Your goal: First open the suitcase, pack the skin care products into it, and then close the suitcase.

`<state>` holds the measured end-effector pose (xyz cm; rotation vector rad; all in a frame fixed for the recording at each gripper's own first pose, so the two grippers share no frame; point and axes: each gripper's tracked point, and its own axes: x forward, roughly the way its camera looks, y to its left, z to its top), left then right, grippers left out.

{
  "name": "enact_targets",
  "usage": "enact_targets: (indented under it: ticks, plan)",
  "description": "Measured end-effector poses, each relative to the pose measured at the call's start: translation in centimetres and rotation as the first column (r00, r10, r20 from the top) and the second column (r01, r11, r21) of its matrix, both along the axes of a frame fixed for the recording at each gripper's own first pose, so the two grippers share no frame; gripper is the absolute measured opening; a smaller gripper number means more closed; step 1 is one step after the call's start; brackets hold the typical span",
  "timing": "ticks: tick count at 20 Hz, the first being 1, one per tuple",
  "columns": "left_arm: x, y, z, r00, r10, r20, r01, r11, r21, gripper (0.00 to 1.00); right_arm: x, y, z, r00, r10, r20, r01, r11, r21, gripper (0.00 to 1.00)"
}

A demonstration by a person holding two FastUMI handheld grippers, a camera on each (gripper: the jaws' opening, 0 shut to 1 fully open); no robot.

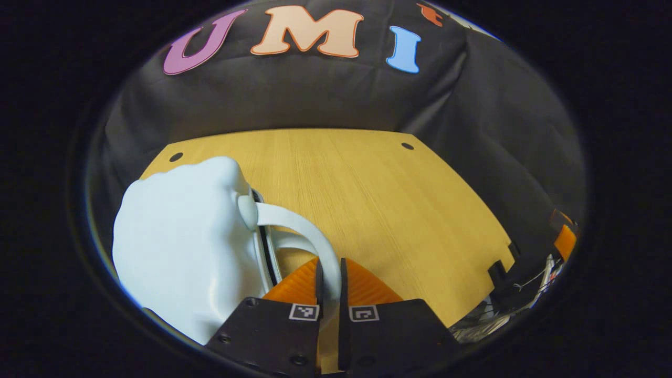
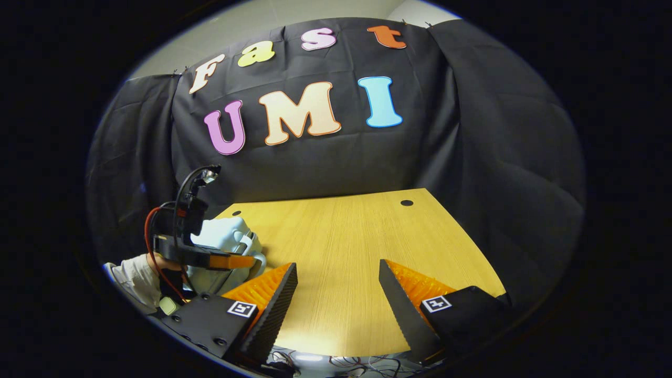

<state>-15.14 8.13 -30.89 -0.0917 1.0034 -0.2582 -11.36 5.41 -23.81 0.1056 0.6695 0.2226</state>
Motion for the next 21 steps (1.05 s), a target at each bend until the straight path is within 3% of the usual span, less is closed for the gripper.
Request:
enact_targets:
  ticks: [1, 4, 6, 10, 12, 13, 14, 20, 21]
  plan:
    - [0.2, -0.8, 0.1, 1.000, 0.011, 0.006, -0.011, 1.000, 0.009, 0.09, 0.1, -0.1, 0.0, 1.000, 0.006, 0.005, -0.006, 1.000, 0.003, 0.98]
    - [0.9, -3.4, 2.3, 0.991, 0.038, 0.131, -0.043, 0.999, 0.034, 0.62, 1.1, -0.4, 0.9, 0.998, 0.038, 0.047, -0.038, 0.999, 0.007, 0.98]
    - [0.7, -3.8, 5.5, 0.969, 0.033, 0.246, -0.053, 0.996, 0.075, 0.98, 1.9, -0.5, 1.7, 0.994, 0.067, 0.083, -0.068, 0.998, 0.009, 0.98]
    - [1.6, -4.0, 13.5, 0.888, 0.075, 0.453, -0.133, 0.986, 0.097, 0.96, 4.2, -1.5, 4.9, 0.975, 0.082, 0.205, -0.086, 0.996, 0.010, 0.98]
    - [1.8, -3.4, 18.6, 0.825, 0.123, 0.551, -0.199, 0.977, 0.080, 0.96, 5.4, -1.9, 7.3, 0.958, 0.063, 0.280, -0.071, 0.997, 0.020, 0.98]
    - [1.8, -2.8, 21.1, 0.789, 0.145, 0.597, -0.225, 0.972, 0.061, 0.96, 6.0, -2.2, 8.6, 0.947, 0.048, 0.317, -0.059, 0.998, 0.025, 0.94]
    - [2.0, -2.5, 23.3, 0.757, 0.160, 0.634, -0.240, 0.970, 0.041, 0.96, 6.8, -2.5, 10.0, 0.933, 0.032, 0.358, -0.045, 0.999, 0.028, 0.98]
    - [2.7, -1.5, 31.4, 0.652, 0.175, 0.738, -0.261, 0.965, 0.002, 0.95, 10.0, -2.8, 15.3, 0.870, -0.046, 0.490, 0.011, 0.997, 0.073, 0.94]
    - [2.5, -1.6, 31.6, 0.635, 0.172, 0.753, -0.254, 0.967, -0.007, 0.95, 10.3, -2.6, 15.7, 0.866, -0.050, 0.498, 0.014, 0.997, 0.077, 0.98]
